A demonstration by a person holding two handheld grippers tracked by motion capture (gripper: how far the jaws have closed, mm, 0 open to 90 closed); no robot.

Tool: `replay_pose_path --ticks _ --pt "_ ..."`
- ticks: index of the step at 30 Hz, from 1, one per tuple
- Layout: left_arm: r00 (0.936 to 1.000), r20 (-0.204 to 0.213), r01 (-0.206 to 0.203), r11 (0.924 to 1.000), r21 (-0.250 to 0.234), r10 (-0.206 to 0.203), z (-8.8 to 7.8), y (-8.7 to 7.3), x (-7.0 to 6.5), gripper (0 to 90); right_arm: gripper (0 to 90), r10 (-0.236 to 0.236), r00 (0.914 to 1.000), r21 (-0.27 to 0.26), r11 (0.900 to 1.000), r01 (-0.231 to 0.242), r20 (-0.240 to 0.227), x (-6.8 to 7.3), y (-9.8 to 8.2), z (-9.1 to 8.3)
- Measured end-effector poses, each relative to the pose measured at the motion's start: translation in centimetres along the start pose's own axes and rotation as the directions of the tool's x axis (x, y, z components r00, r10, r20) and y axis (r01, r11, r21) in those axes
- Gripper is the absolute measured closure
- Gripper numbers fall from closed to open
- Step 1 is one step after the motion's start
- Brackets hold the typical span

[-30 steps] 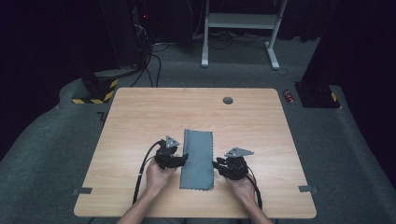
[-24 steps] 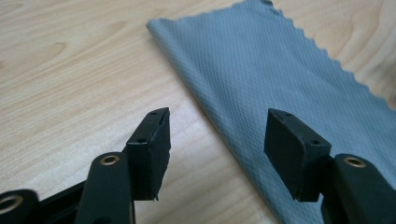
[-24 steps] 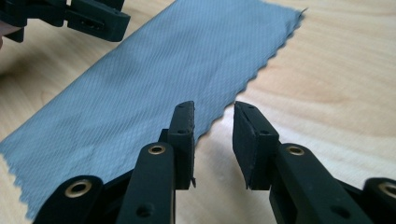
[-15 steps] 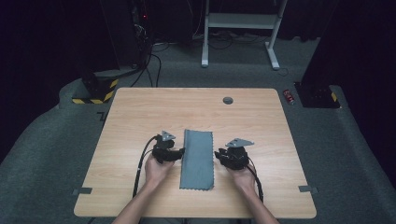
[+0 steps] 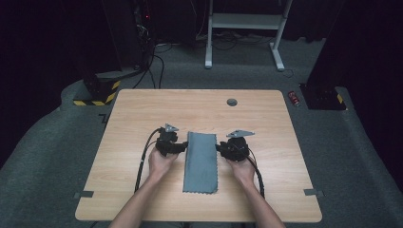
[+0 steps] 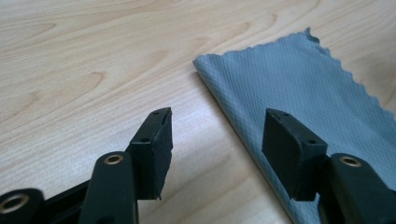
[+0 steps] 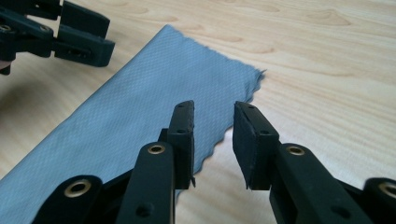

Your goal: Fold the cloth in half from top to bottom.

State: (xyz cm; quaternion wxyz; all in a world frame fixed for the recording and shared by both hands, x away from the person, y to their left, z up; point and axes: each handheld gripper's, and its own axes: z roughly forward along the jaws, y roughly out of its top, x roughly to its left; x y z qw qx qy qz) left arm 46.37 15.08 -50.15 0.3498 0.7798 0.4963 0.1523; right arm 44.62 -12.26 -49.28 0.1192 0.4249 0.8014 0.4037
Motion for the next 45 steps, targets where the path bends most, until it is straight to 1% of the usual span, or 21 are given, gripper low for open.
replay_pose_path --ticks 2,4,5,7,8,10,11,13,14,16,18,20,22,25,30,32,35,38,39,41,45 --pt "1.0 -0.008 0.001 1.0 -0.002 -0.001 0.3 0.3 0.0 42.8 69.6 0.004 0.9999 -0.001 1.0 -0.004 0.012 -0.2 0.4 0.3" --pt "0.9996 -0.004 0.026 0.9994 -0.023 -0.026 0.5 0.5 0.2 43.5 69.9 0.006 0.9998 0.003 1.0 -0.006 0.021 -0.4 0.8 0.7" --pt "0.9995 -0.003 0.033 0.9994 -0.008 -0.033 0.7 0.7 0.3 43.6 70.2 0.008 0.9996 0.003 1.0 -0.009 0.028 -0.5 1.0 0.9" --pt "0.9996 -0.01 0.027 0.9996 0.011 -0.027 1.1 1.0 0.3 42.7 70.6 0.005 0.9993 -0.001 1.0 -0.005 0.038 -0.6 1.3 1.2" --pt "0.9995 -0.01 0.03 0.9995 0.013 -0.03 1.2 1.2 0.3 42.7 70.6 0.012 0.9989 0.001 1.0 -0.013 0.045 -0.6 1.4 1.4" --pt "0.9992 -0.005 0.039 0.9992 -0.004 -0.039 1.4 1.5 0.3 42.9 70.6 0.018 0.9985 0.006 1.0 -0.018 0.052 -0.8 1.7 1.8" --pt "0.999 -0.006 0.044 0.999 0.001 -0.044 1.5 1.8 0.3 42.8 70.6 0.021 0.9983 0.007 1.0 -0.021 0.054 -0.9 1.8 1.9" --pt "0.9992 -0.015 0.038 0.9992 0.009 -0.038 1.9 2.2 0.2 42.4 70.9 0.026 0.9969 -0.001 1.0 -0.026 0.074 -1.0 2.3 2.3" --pt "0.9992 -0.017 0.035 0.9993 0.011 -0.035 2.0 2.3 0.2 42.4 70.9 0.026 0.9969 -0.001 1.0 -0.026 0.074 -1.0 2.3 2.3" --pt "0.9988 -0.015 0.047 0.9989 0.0 -0.047 2.3 2.7 0.2 42.5 70.6 0.029 0.9965 0.014 0.999 -0.031 0.079 -1.2 2.6 2.8" --pt "0.9985 -0.028 0.048 0.9987 0.018 -0.048 2.9 3.0 0.1 42.4 70.0 0.035 0.9953 0.021 0.999 -0.037 0.09 -1.2 2.9 3.3" --pt "0.9982 -0.04 0.046 0.9986 0.027 -0.045 3.3 3.1 0.1 43.1 69.4 0.034 0.9934 0.027 0.999 -0.037 0.109 -1.2 3.1 3.9" --pt "0.9978 -0.05 0.046 0.9982 0.038 -0.044 3.6 3.2 0.1 44.0 68.9 0.042 0.9921 0.054 0.997 -0.049 0.118 -1.4 3.2 4.6" --pt "0.9977 -0.05 0.049 0.9983 0.032 -0.047 3.8 3.2 0.1 46.4 68.5 0.058 0.9897 0.052 0.997 -0.065 0.131 -1.6 3.2 5.2" --pt "0.9974 -0.047 0.056 0.9973 0.047 -0.054 4.1 3.1 0.2 49.8 67.4 0.052 0.9859 0.055 0.997 -0.061 0.159 -1.5 3.7 5.9" --pt "0.9971 -0.053 0.056 0.9974 0.045 -0.054 4.2 3.1 0.2 50.7 67.4 0.061 0.9835 0.055 0.996 -0.071 0.17 -1.5 3.7 6.2" --pt "0.9973 -0.06 0.044 0.9981 0.043 -0.042 4.3 3.1 0.1 51.7 67.4 0.063 0.9806 0.074 0.994 -0.078 0.186 -1.7 3.4 6.8" --pt "0.9971 -0.072 0.027 0.9988 0.042 -0.024 4.4 3.1 0.0 54.6 68.4 0.071 0.979 0.068 0.994 -0.086 0.191 -1.9 3.4 7.0" --pt "0.9973 -0.068 0.03 0.9987 0.042 -0.027 4.4 3.1 -0.1 55.7 69.2 0.064 0.9787 0.069 0.995 -0.078 0.195 -1.8 3.4 7.0" --pt "0.9974 -0.073 0.004 0.9991 0.042 -0.001 4.4 3.1 -0.3 59.2 71.3 0.041 0.9792 0.073 0.996 -0.057 0.199 -1.7 3.4 7.1" --pt "0.9968 -0.074 -0.026 0.9989 0.038 0.028 4.5 3.0 -0.7 66.2 76.8 0.015 0.9808 0.076 0.997 -0.03 0.195 -1.6 3.4 7.2"
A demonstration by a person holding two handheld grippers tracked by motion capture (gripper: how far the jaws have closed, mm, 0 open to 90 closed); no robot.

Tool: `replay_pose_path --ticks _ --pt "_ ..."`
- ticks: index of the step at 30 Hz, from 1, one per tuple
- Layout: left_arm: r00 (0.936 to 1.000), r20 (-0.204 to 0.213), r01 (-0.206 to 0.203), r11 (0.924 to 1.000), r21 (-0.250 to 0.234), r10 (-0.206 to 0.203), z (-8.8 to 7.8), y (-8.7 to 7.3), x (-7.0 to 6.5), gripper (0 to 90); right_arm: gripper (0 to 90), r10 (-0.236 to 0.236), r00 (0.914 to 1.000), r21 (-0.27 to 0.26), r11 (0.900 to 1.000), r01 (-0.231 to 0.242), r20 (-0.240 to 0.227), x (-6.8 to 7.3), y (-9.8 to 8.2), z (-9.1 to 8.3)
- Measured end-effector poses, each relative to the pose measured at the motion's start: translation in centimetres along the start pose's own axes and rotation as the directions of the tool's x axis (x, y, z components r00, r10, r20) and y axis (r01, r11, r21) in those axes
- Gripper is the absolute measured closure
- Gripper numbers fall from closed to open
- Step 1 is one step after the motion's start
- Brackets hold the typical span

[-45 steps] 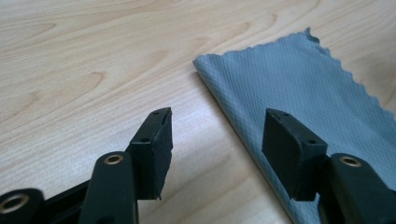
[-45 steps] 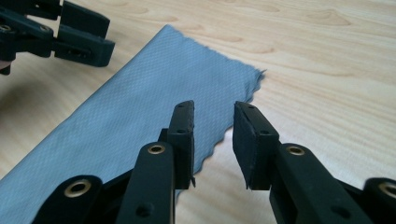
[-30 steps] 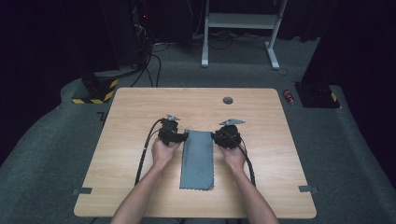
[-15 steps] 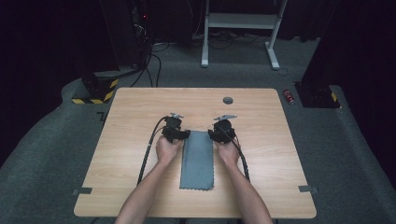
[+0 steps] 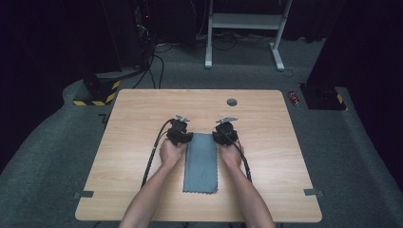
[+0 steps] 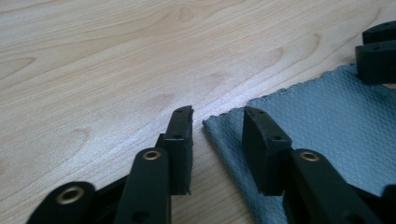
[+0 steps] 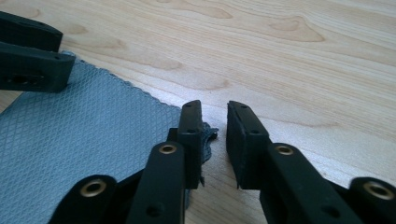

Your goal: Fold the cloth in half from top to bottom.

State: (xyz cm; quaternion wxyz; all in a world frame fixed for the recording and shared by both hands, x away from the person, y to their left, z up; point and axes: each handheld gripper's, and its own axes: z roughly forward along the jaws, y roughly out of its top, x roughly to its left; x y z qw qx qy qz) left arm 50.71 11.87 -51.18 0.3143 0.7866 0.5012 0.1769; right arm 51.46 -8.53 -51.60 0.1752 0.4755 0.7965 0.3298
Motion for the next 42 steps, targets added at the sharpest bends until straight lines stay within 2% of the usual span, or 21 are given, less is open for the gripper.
replay_pose_path --ticks 5,6,8,10,13,16,17,23,30,37,39,42 --pt "0.9995 0.026 -0.019 0.9998 0.001 0.019 0.0 0.0 -0.2 77.1 87.0 -0.024 0.9996 0.004 1.0 0.024 -0.017 0.3 0.0 0.0" --pt "0.9993 0.03 -0.024 0.9997 0.003 0.023 0.0 0.0 -0.2 79.6 87.9 -0.023 0.9995 0.008 1.0 0.023 -0.023 0.3 0.1 0.0" --pt "0.9985 0.055 -0.007 1.0 0.007 0.007 0.0 0.1 -0.1 84.7 88.6 -0.027 0.9993 0.025 0.999 0.028 -0.025 0.3 0.3 0.1" --pt "0.9978 0.065 -0.011 0.9999 0.012 0.011 0.0 0.1 0.0 87.5 89.1 -0.045 0.9986 0.035 0.998 0.046 -0.026 0.3 0.5 0.1" --pt "0.9962 0.087 -0.01 0.9998 0.019 0.008 -0.1 0.2 0.3 88.6 89.5 -0.051 0.9985 0.053 0.997 0.052 -0.021 0.4 0.8 0.0" --pt "0.9924 0.122 0.016 0.9999 0.003 -0.016 -0.8 0.4 0.7 88.9 89.7 -0.059 0.9979 0.049 0.997 0.06 -0.027 0.4 0.9 -0.2" --pt "0.992 0.126 0.008 1.0 -0.002 -0.008 -1.1 0.5 0.8 88.9 89.7 -0.058 0.9978 0.047 0.997 0.06 -0.031 0.4 0.9 -0.4" --pt "0.9904 0.137 -0.012 0.9996 -0.024 0.015 -2.6 1.0 1.2 89.1 89.8 -0.077 0.9957 0.007 0.997 0.077 -0.051 0.7 1.4 -1.8" --pt "0.9876 0.156 -0.016 0.9994 -0.03 0.02 -3.2 1.4 1.3 89.2 89.9 -0.084 0.9939 -0.011 0.996 0.084 -0.071 0.6 1.7 -2.8" --pt "0.9851 0.172 0.004 0.999 -0.045 0.004 -3.3 1.6 1.6 89.3 90.0 -0.073 0.9944 -0.02 0.997 0.072 -0.076 0.3 2.0 -3.1" --pt "0.9847 0.174 0.022 0.9988 -0.045 -0.014 -3.2 1.6 1.9 89.3 90.0 -0.084 0.9935 -0.012 0.996 0.084 -0.076 0.3 2.4 -3.1" --pt "0.9843 0.175 0.033 0.9983 -0.049 -0.024 -3.4 1.9 2.2 89.3 90.0 -0.098 0.9927 -0.033 0.995 0.096 -0.07 0.5 3.1 -3.4"
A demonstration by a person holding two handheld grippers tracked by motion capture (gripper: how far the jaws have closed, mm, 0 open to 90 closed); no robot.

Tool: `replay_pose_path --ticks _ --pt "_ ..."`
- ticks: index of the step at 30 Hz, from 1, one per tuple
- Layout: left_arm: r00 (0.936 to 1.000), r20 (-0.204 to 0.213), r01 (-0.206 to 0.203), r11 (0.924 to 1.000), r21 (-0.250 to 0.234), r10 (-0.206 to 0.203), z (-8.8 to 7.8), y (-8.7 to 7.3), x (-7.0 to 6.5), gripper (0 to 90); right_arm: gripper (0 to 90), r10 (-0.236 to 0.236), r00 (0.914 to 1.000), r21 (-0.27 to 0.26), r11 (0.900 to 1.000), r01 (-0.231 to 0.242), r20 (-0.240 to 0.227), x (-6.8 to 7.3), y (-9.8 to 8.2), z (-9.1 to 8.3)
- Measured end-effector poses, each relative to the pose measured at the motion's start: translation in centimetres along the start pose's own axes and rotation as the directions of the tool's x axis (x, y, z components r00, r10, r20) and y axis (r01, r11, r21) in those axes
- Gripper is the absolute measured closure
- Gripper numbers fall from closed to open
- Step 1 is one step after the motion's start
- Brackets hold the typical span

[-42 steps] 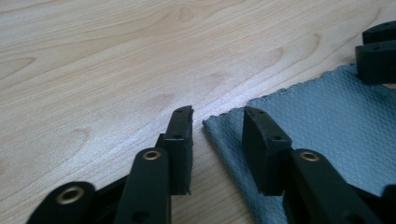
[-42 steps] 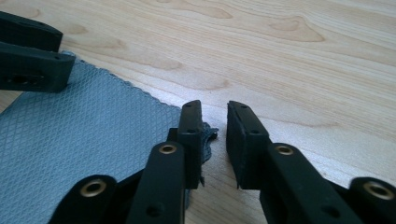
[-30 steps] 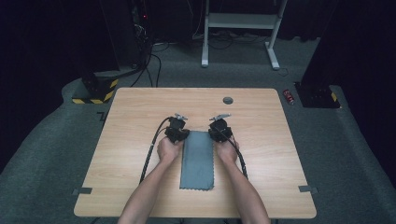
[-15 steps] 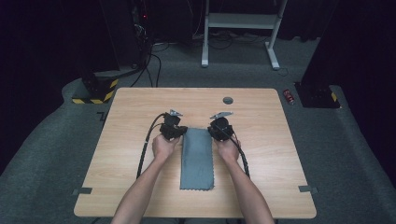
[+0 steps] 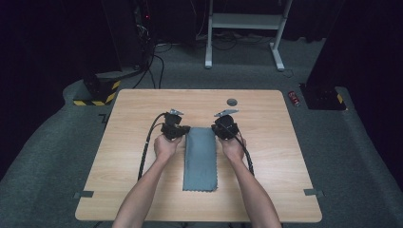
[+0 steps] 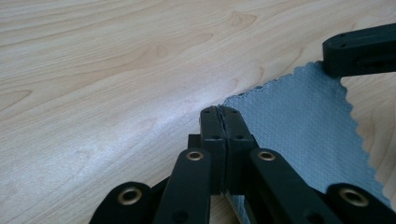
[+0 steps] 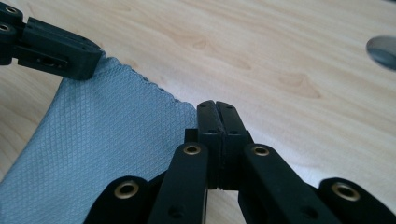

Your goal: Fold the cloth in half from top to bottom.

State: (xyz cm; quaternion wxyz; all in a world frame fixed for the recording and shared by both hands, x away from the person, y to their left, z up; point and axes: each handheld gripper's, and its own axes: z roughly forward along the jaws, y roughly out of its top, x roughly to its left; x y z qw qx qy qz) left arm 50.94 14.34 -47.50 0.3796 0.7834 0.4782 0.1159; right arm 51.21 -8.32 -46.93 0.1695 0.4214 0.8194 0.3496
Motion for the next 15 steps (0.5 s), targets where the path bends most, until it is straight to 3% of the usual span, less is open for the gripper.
replay_pose_path --ticks 3,9,15 --pt "0.9985 -0.028 -0.047 0.9989 -0.006 0.046 -0.4 1.1 -0.3 89.3 90.0 -0.006 0.9999 0.008 1.0 0.006 0.012 0.0 0.8 -0.1" --pt "0.9967 -0.029 -0.076 0.9965 -0.035 0.075 -1.6 2.9 -0.6 89.2 90.0 -0.013 0.9996 -0.032 0.999 0.014 0.026 -0.5 2.2 -1.1" --pt "0.9937 -0.012 -0.112 0.9932 -0.034 0.111 -2.1 2.2 -1.0 89.3 90.0 -0.032 0.9994 -0.048 0.998 0.032 0.017 -0.3 1.9 -1.8"
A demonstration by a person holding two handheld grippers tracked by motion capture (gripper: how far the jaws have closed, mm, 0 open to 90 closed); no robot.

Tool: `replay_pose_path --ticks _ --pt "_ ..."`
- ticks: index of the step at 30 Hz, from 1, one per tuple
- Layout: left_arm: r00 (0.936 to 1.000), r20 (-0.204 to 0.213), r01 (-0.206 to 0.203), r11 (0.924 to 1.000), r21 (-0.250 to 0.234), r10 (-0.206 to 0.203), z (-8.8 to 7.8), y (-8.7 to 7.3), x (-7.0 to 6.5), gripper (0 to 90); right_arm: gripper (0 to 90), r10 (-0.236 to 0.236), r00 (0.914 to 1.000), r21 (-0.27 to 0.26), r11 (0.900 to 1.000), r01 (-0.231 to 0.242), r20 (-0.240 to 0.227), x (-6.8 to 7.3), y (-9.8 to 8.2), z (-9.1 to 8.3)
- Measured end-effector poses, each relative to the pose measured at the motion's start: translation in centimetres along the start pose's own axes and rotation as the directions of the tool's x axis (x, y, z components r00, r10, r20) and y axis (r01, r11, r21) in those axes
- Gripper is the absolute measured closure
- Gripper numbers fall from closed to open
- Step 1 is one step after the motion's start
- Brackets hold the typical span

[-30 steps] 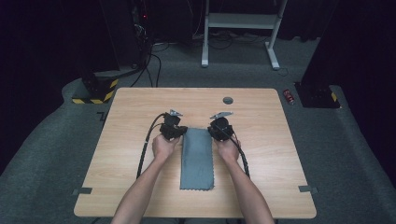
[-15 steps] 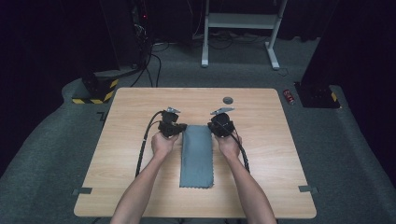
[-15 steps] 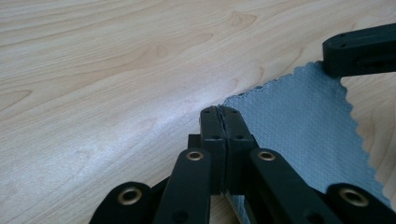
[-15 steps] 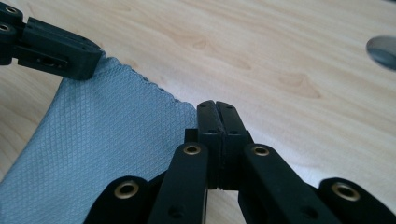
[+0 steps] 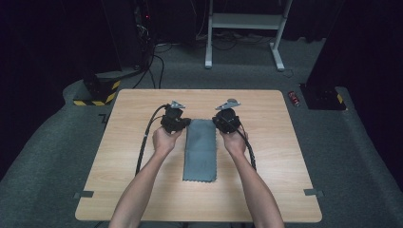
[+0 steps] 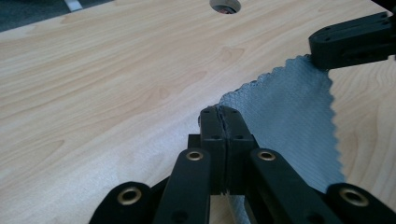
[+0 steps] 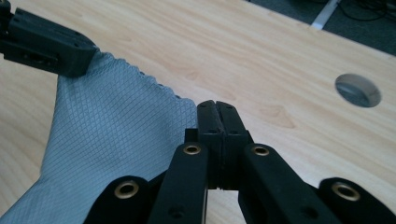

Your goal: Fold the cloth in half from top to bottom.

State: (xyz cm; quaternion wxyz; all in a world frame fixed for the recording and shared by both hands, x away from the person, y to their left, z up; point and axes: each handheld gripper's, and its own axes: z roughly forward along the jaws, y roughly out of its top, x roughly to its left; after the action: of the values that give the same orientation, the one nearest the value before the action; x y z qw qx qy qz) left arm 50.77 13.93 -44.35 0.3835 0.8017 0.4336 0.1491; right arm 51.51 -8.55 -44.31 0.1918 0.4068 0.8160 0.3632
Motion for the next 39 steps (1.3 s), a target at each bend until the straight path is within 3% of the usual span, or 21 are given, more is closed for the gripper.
replay_pose_path --ticks 4,9,19,39 --pt "0.9997 0.01 -0.023 0.9996 0.019 0.023 0.0 -0.6 -0.2 89.3 90.0 -0.002 0.9997 -0.001 1.0 0.002 -0.025 0.4 -0.9 0.0" --pt "0.9983 0.037 -0.045 0.999 0.006 0.045 -0.6 -1.4 -0.7 89.3 90.0 -0.017 0.9982 -0.012 1.0 0.017 -0.058 0.6 -2.2 -0.8" --pt "0.9948 0.054 -0.088 0.996 0.017 0.087 -1.2 -3.2 -1.4 89.3 90.0 -0.052 0.9916 -0.023 0.998 0.05 -0.118 1.3 -4.2 -1.9" --pt "0.9922 0.09 -0.087 0.9962 0.003 0.086 -1.8 -5.1 -2.4 89.3 90.0 -0.058 0.9864 -0.039 0.998 0.052 -0.154 2.1 -5.9 -3.1"
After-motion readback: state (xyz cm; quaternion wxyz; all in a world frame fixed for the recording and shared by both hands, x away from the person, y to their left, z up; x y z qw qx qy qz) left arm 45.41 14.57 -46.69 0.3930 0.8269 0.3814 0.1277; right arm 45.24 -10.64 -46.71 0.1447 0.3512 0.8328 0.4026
